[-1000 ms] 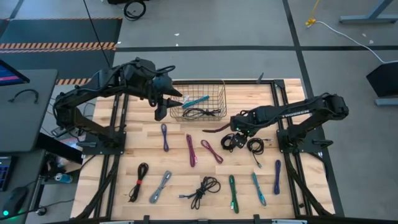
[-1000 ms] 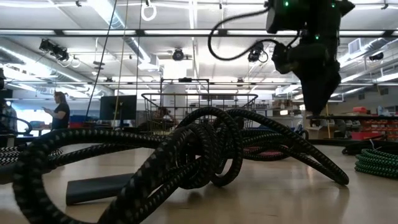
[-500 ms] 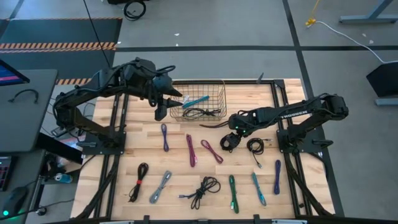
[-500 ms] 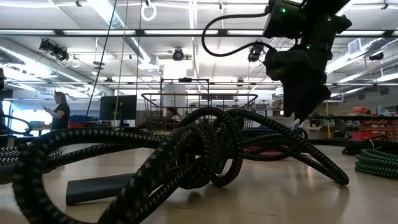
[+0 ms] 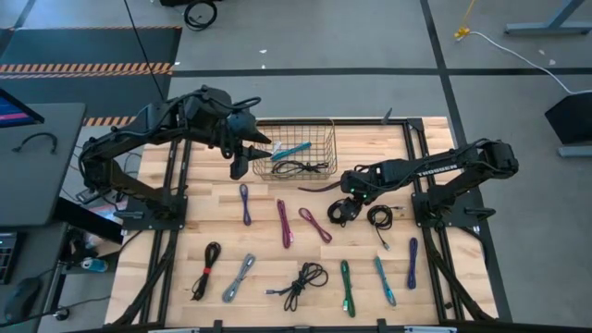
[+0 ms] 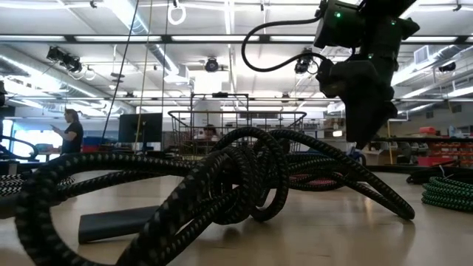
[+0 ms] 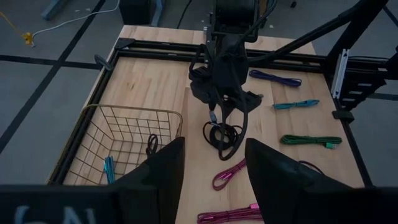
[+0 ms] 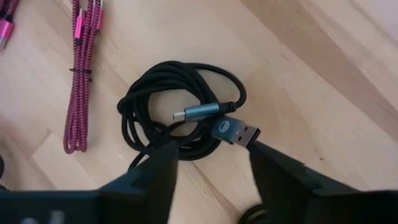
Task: Pick and place USB-C Cables
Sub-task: Put the black charger cable into the wire basket
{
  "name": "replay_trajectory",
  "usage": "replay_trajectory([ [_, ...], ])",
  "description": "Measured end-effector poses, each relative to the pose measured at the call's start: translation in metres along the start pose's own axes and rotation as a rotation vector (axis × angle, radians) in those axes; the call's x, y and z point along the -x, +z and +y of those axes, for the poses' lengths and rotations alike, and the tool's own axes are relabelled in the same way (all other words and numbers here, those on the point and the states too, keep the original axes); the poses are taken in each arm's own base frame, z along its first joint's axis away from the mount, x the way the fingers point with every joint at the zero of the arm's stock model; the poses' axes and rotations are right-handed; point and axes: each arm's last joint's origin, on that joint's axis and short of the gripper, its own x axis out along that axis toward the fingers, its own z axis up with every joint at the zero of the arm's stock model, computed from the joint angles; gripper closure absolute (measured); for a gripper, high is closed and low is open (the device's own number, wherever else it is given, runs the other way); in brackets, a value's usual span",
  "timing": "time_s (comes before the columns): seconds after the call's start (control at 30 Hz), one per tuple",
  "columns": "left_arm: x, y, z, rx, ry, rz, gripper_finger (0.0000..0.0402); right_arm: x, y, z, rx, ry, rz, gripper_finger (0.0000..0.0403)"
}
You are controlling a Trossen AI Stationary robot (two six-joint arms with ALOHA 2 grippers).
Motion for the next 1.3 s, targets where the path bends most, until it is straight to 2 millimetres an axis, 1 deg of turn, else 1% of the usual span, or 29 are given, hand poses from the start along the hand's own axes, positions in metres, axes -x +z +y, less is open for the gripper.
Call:
replay_trajectory([
  [0.1,0.000,0.000,0.000,0.000,0.000,0.000,0.0228,0.000,0.000,0.000,0.001,0.012,0.011,0.0267],
  [0.27,0.000,0.000,0.000,0.000,0.000,0.000,0.0228,0.000,0.001,0.001,0.002,0.007,-0.011,0.0379],
  [0.3,0.000,0.000,0.000,0.000,0.000,0.000,0.0228,0.000,0.002,0.001,-0.004,0.004,-0.024,0.0390],
  [0.33,0.000,0.000,0.000,0.001,0.000,0.000,0.0228,0.000,0.002,0.001,-0.016,0.004,-0.034,0.0393],
  [0.37,0.000,0.000,0.000,0.001,0.000,0.000,0.0228,0.000,0.003,0.001,-0.031,0.004,-0.039,0.0388],
  [0.43,0.000,0.000,0.000,0.002,0.000,0.000,0.0228,0.000,0.003,0.001,-0.056,0.010,-0.036,0.0362],
  [0.7,0.000,0.000,0.000,0.002,0.000,0.000,0.0228,0.000,0.000,0.006,-0.080,0.032,-0.032,0.0225],
  [0.83,0.000,0.000,0.000,0.002,0.000,0.000,0.0228,0.000,-0.001,0.007,-0.060,0.009,-0.054,0.0173],
  [0.9,0.000,0.000,0.000,0.002,0.000,0.000,0.0228,0.000,0.000,0.007,-0.053,0.003,-0.061,0.0158],
  [1.0,0.000,0.000,0.000,0.002,0.000,0.000,0.0228,0.000,0.000,0.007,-0.055,0.002,-0.060,0.0146],
  [1.17,0.000,0.000,0.000,0.002,0.000,0.000,0.0228,0.000,-0.004,0.004,-0.047,-0.011,-0.012,0.0146],
  [1.3,0.000,0.000,0.000,0.002,0.000,0.000,0.0228,0.000,-0.010,0.001,-0.074,-0.016,0.090,0.0146],
])
